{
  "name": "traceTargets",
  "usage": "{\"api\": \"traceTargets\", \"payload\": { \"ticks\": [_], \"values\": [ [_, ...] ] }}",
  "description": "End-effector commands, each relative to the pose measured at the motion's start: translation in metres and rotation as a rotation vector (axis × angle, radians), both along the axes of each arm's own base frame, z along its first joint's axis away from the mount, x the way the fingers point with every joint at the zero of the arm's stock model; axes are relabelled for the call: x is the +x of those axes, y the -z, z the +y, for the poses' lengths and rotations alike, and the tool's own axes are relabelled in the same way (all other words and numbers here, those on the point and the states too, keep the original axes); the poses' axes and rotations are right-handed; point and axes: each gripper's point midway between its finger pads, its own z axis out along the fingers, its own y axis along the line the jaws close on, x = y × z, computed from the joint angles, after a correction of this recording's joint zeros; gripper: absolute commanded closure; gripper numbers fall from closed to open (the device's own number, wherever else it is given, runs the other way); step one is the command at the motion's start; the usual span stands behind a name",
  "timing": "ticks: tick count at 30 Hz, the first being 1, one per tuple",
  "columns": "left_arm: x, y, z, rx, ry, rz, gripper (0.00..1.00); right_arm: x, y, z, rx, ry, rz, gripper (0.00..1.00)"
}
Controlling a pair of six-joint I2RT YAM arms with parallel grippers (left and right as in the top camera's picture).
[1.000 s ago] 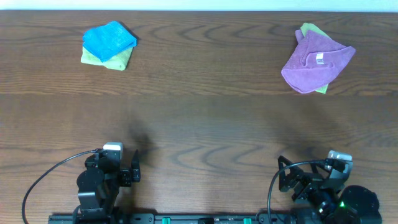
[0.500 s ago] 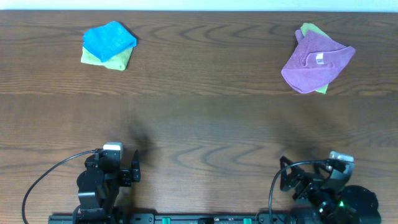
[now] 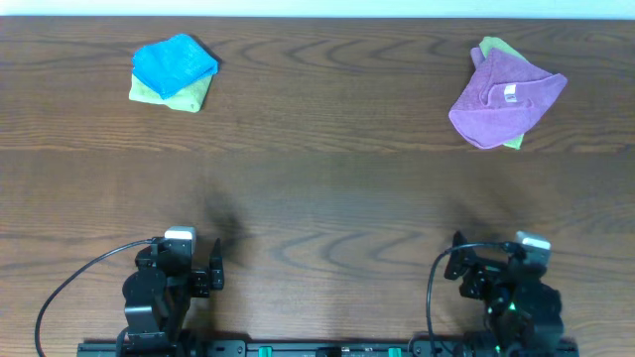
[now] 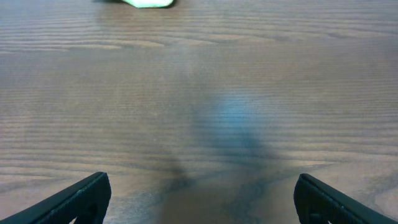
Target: Fold the cloth
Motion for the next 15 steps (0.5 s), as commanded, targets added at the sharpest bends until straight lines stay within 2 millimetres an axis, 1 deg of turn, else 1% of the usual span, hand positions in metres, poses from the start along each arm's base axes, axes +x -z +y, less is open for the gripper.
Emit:
{"api": "traceTargets", "payload": {
  "ticks": [1, 4, 7, 10, 13, 15],
  "values": [
    [0.0, 0.001, 0.0, 0.014, 0.008, -0.005, 0.05, 0.002, 0.015, -0.006, -0.058, 0.009, 0.021, 0.01],
    [0.0, 0.001, 0.0, 0.014, 0.008, -0.005, 0.05, 0.002, 0.032, -0.005, -0.057, 0.002, 0.059, 0.01],
    [0.0, 0.001, 0.0, 0.014, 0.008, -0.005, 0.05, 0.001, 0.044, -0.002, -0.05, -0.018, 0.087, 0.01],
    [0.0, 0.001, 0.0, 0.014, 0.008, -0.005, 0.05, 0.001, 0.058, 0.008, -0.05, -0.08, 0.118, 0.01],
    [0.0, 0.001, 0.0, 0.014, 0.008, -0.005, 0.05, 0.0, 0.058, 0.015, -0.09, -0.156, 0.118, 0.01],
    [0.0, 0.001, 0.0, 0.014, 0.008, -0.005, 0.05, 0.0, 0.059, 0.015, -0.117, -0.175, 0.12, 0.01]
  ]
}}
